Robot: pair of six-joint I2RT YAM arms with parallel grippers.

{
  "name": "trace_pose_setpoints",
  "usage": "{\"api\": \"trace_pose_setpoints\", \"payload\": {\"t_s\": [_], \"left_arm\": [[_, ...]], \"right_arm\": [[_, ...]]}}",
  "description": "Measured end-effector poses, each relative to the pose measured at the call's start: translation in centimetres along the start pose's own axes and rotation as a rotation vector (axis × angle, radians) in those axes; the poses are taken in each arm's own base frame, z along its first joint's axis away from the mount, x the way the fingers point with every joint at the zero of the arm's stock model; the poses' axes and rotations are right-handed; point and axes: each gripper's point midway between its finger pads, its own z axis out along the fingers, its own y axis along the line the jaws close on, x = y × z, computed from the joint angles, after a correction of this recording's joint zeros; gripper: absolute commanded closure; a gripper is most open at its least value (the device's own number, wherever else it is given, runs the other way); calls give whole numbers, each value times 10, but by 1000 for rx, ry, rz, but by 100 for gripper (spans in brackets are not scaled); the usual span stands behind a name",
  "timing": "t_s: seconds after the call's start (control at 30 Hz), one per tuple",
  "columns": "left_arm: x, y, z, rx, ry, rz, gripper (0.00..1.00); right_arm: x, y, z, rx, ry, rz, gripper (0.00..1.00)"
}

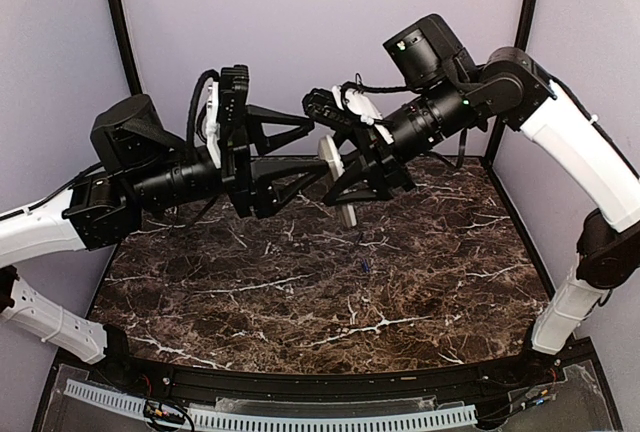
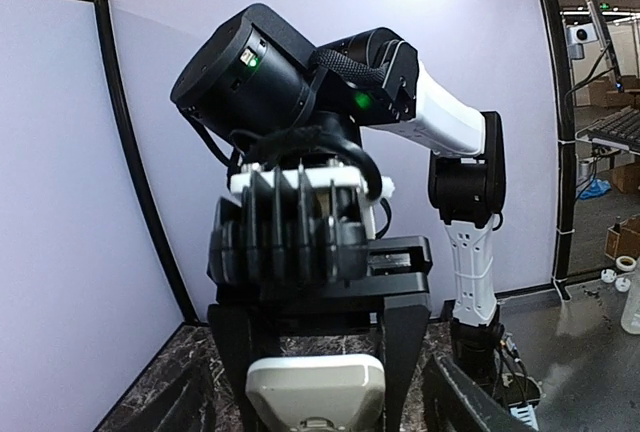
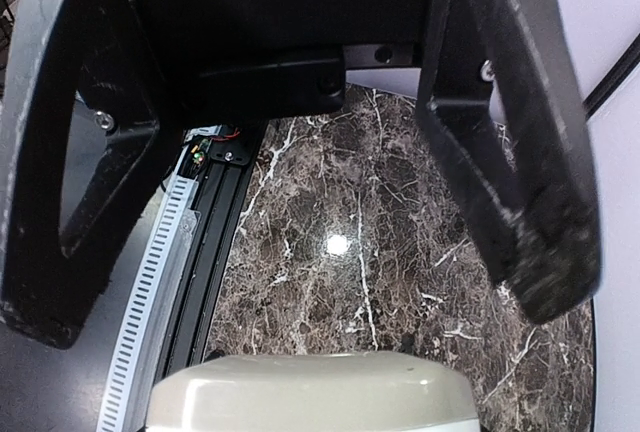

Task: Load the batteries into the remote control
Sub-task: Pass from the right arm to the left

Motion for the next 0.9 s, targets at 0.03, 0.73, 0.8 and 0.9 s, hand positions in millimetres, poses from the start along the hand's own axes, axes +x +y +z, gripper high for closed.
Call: {"api": "trace_pose_setpoints", "payload": {"t_s": [0.03, 0.73, 0.8, 0.9], "left_arm": [[1, -1, 0, 8, 2, -16, 37], [22, -3, 20, 33, 21, -85, 98], [21, -3, 20, 34, 19, -86, 100], [20, -3, 20, 34, 12, -87, 100]], "right_arm": [[-1, 0, -1, 3, -6, -4, 100], [-3, 1, -2, 4, -22, -11, 100], [-3, 2, -3, 5, -24, -12, 99], [-5, 1, -3, 9, -35, -15, 73]]}}
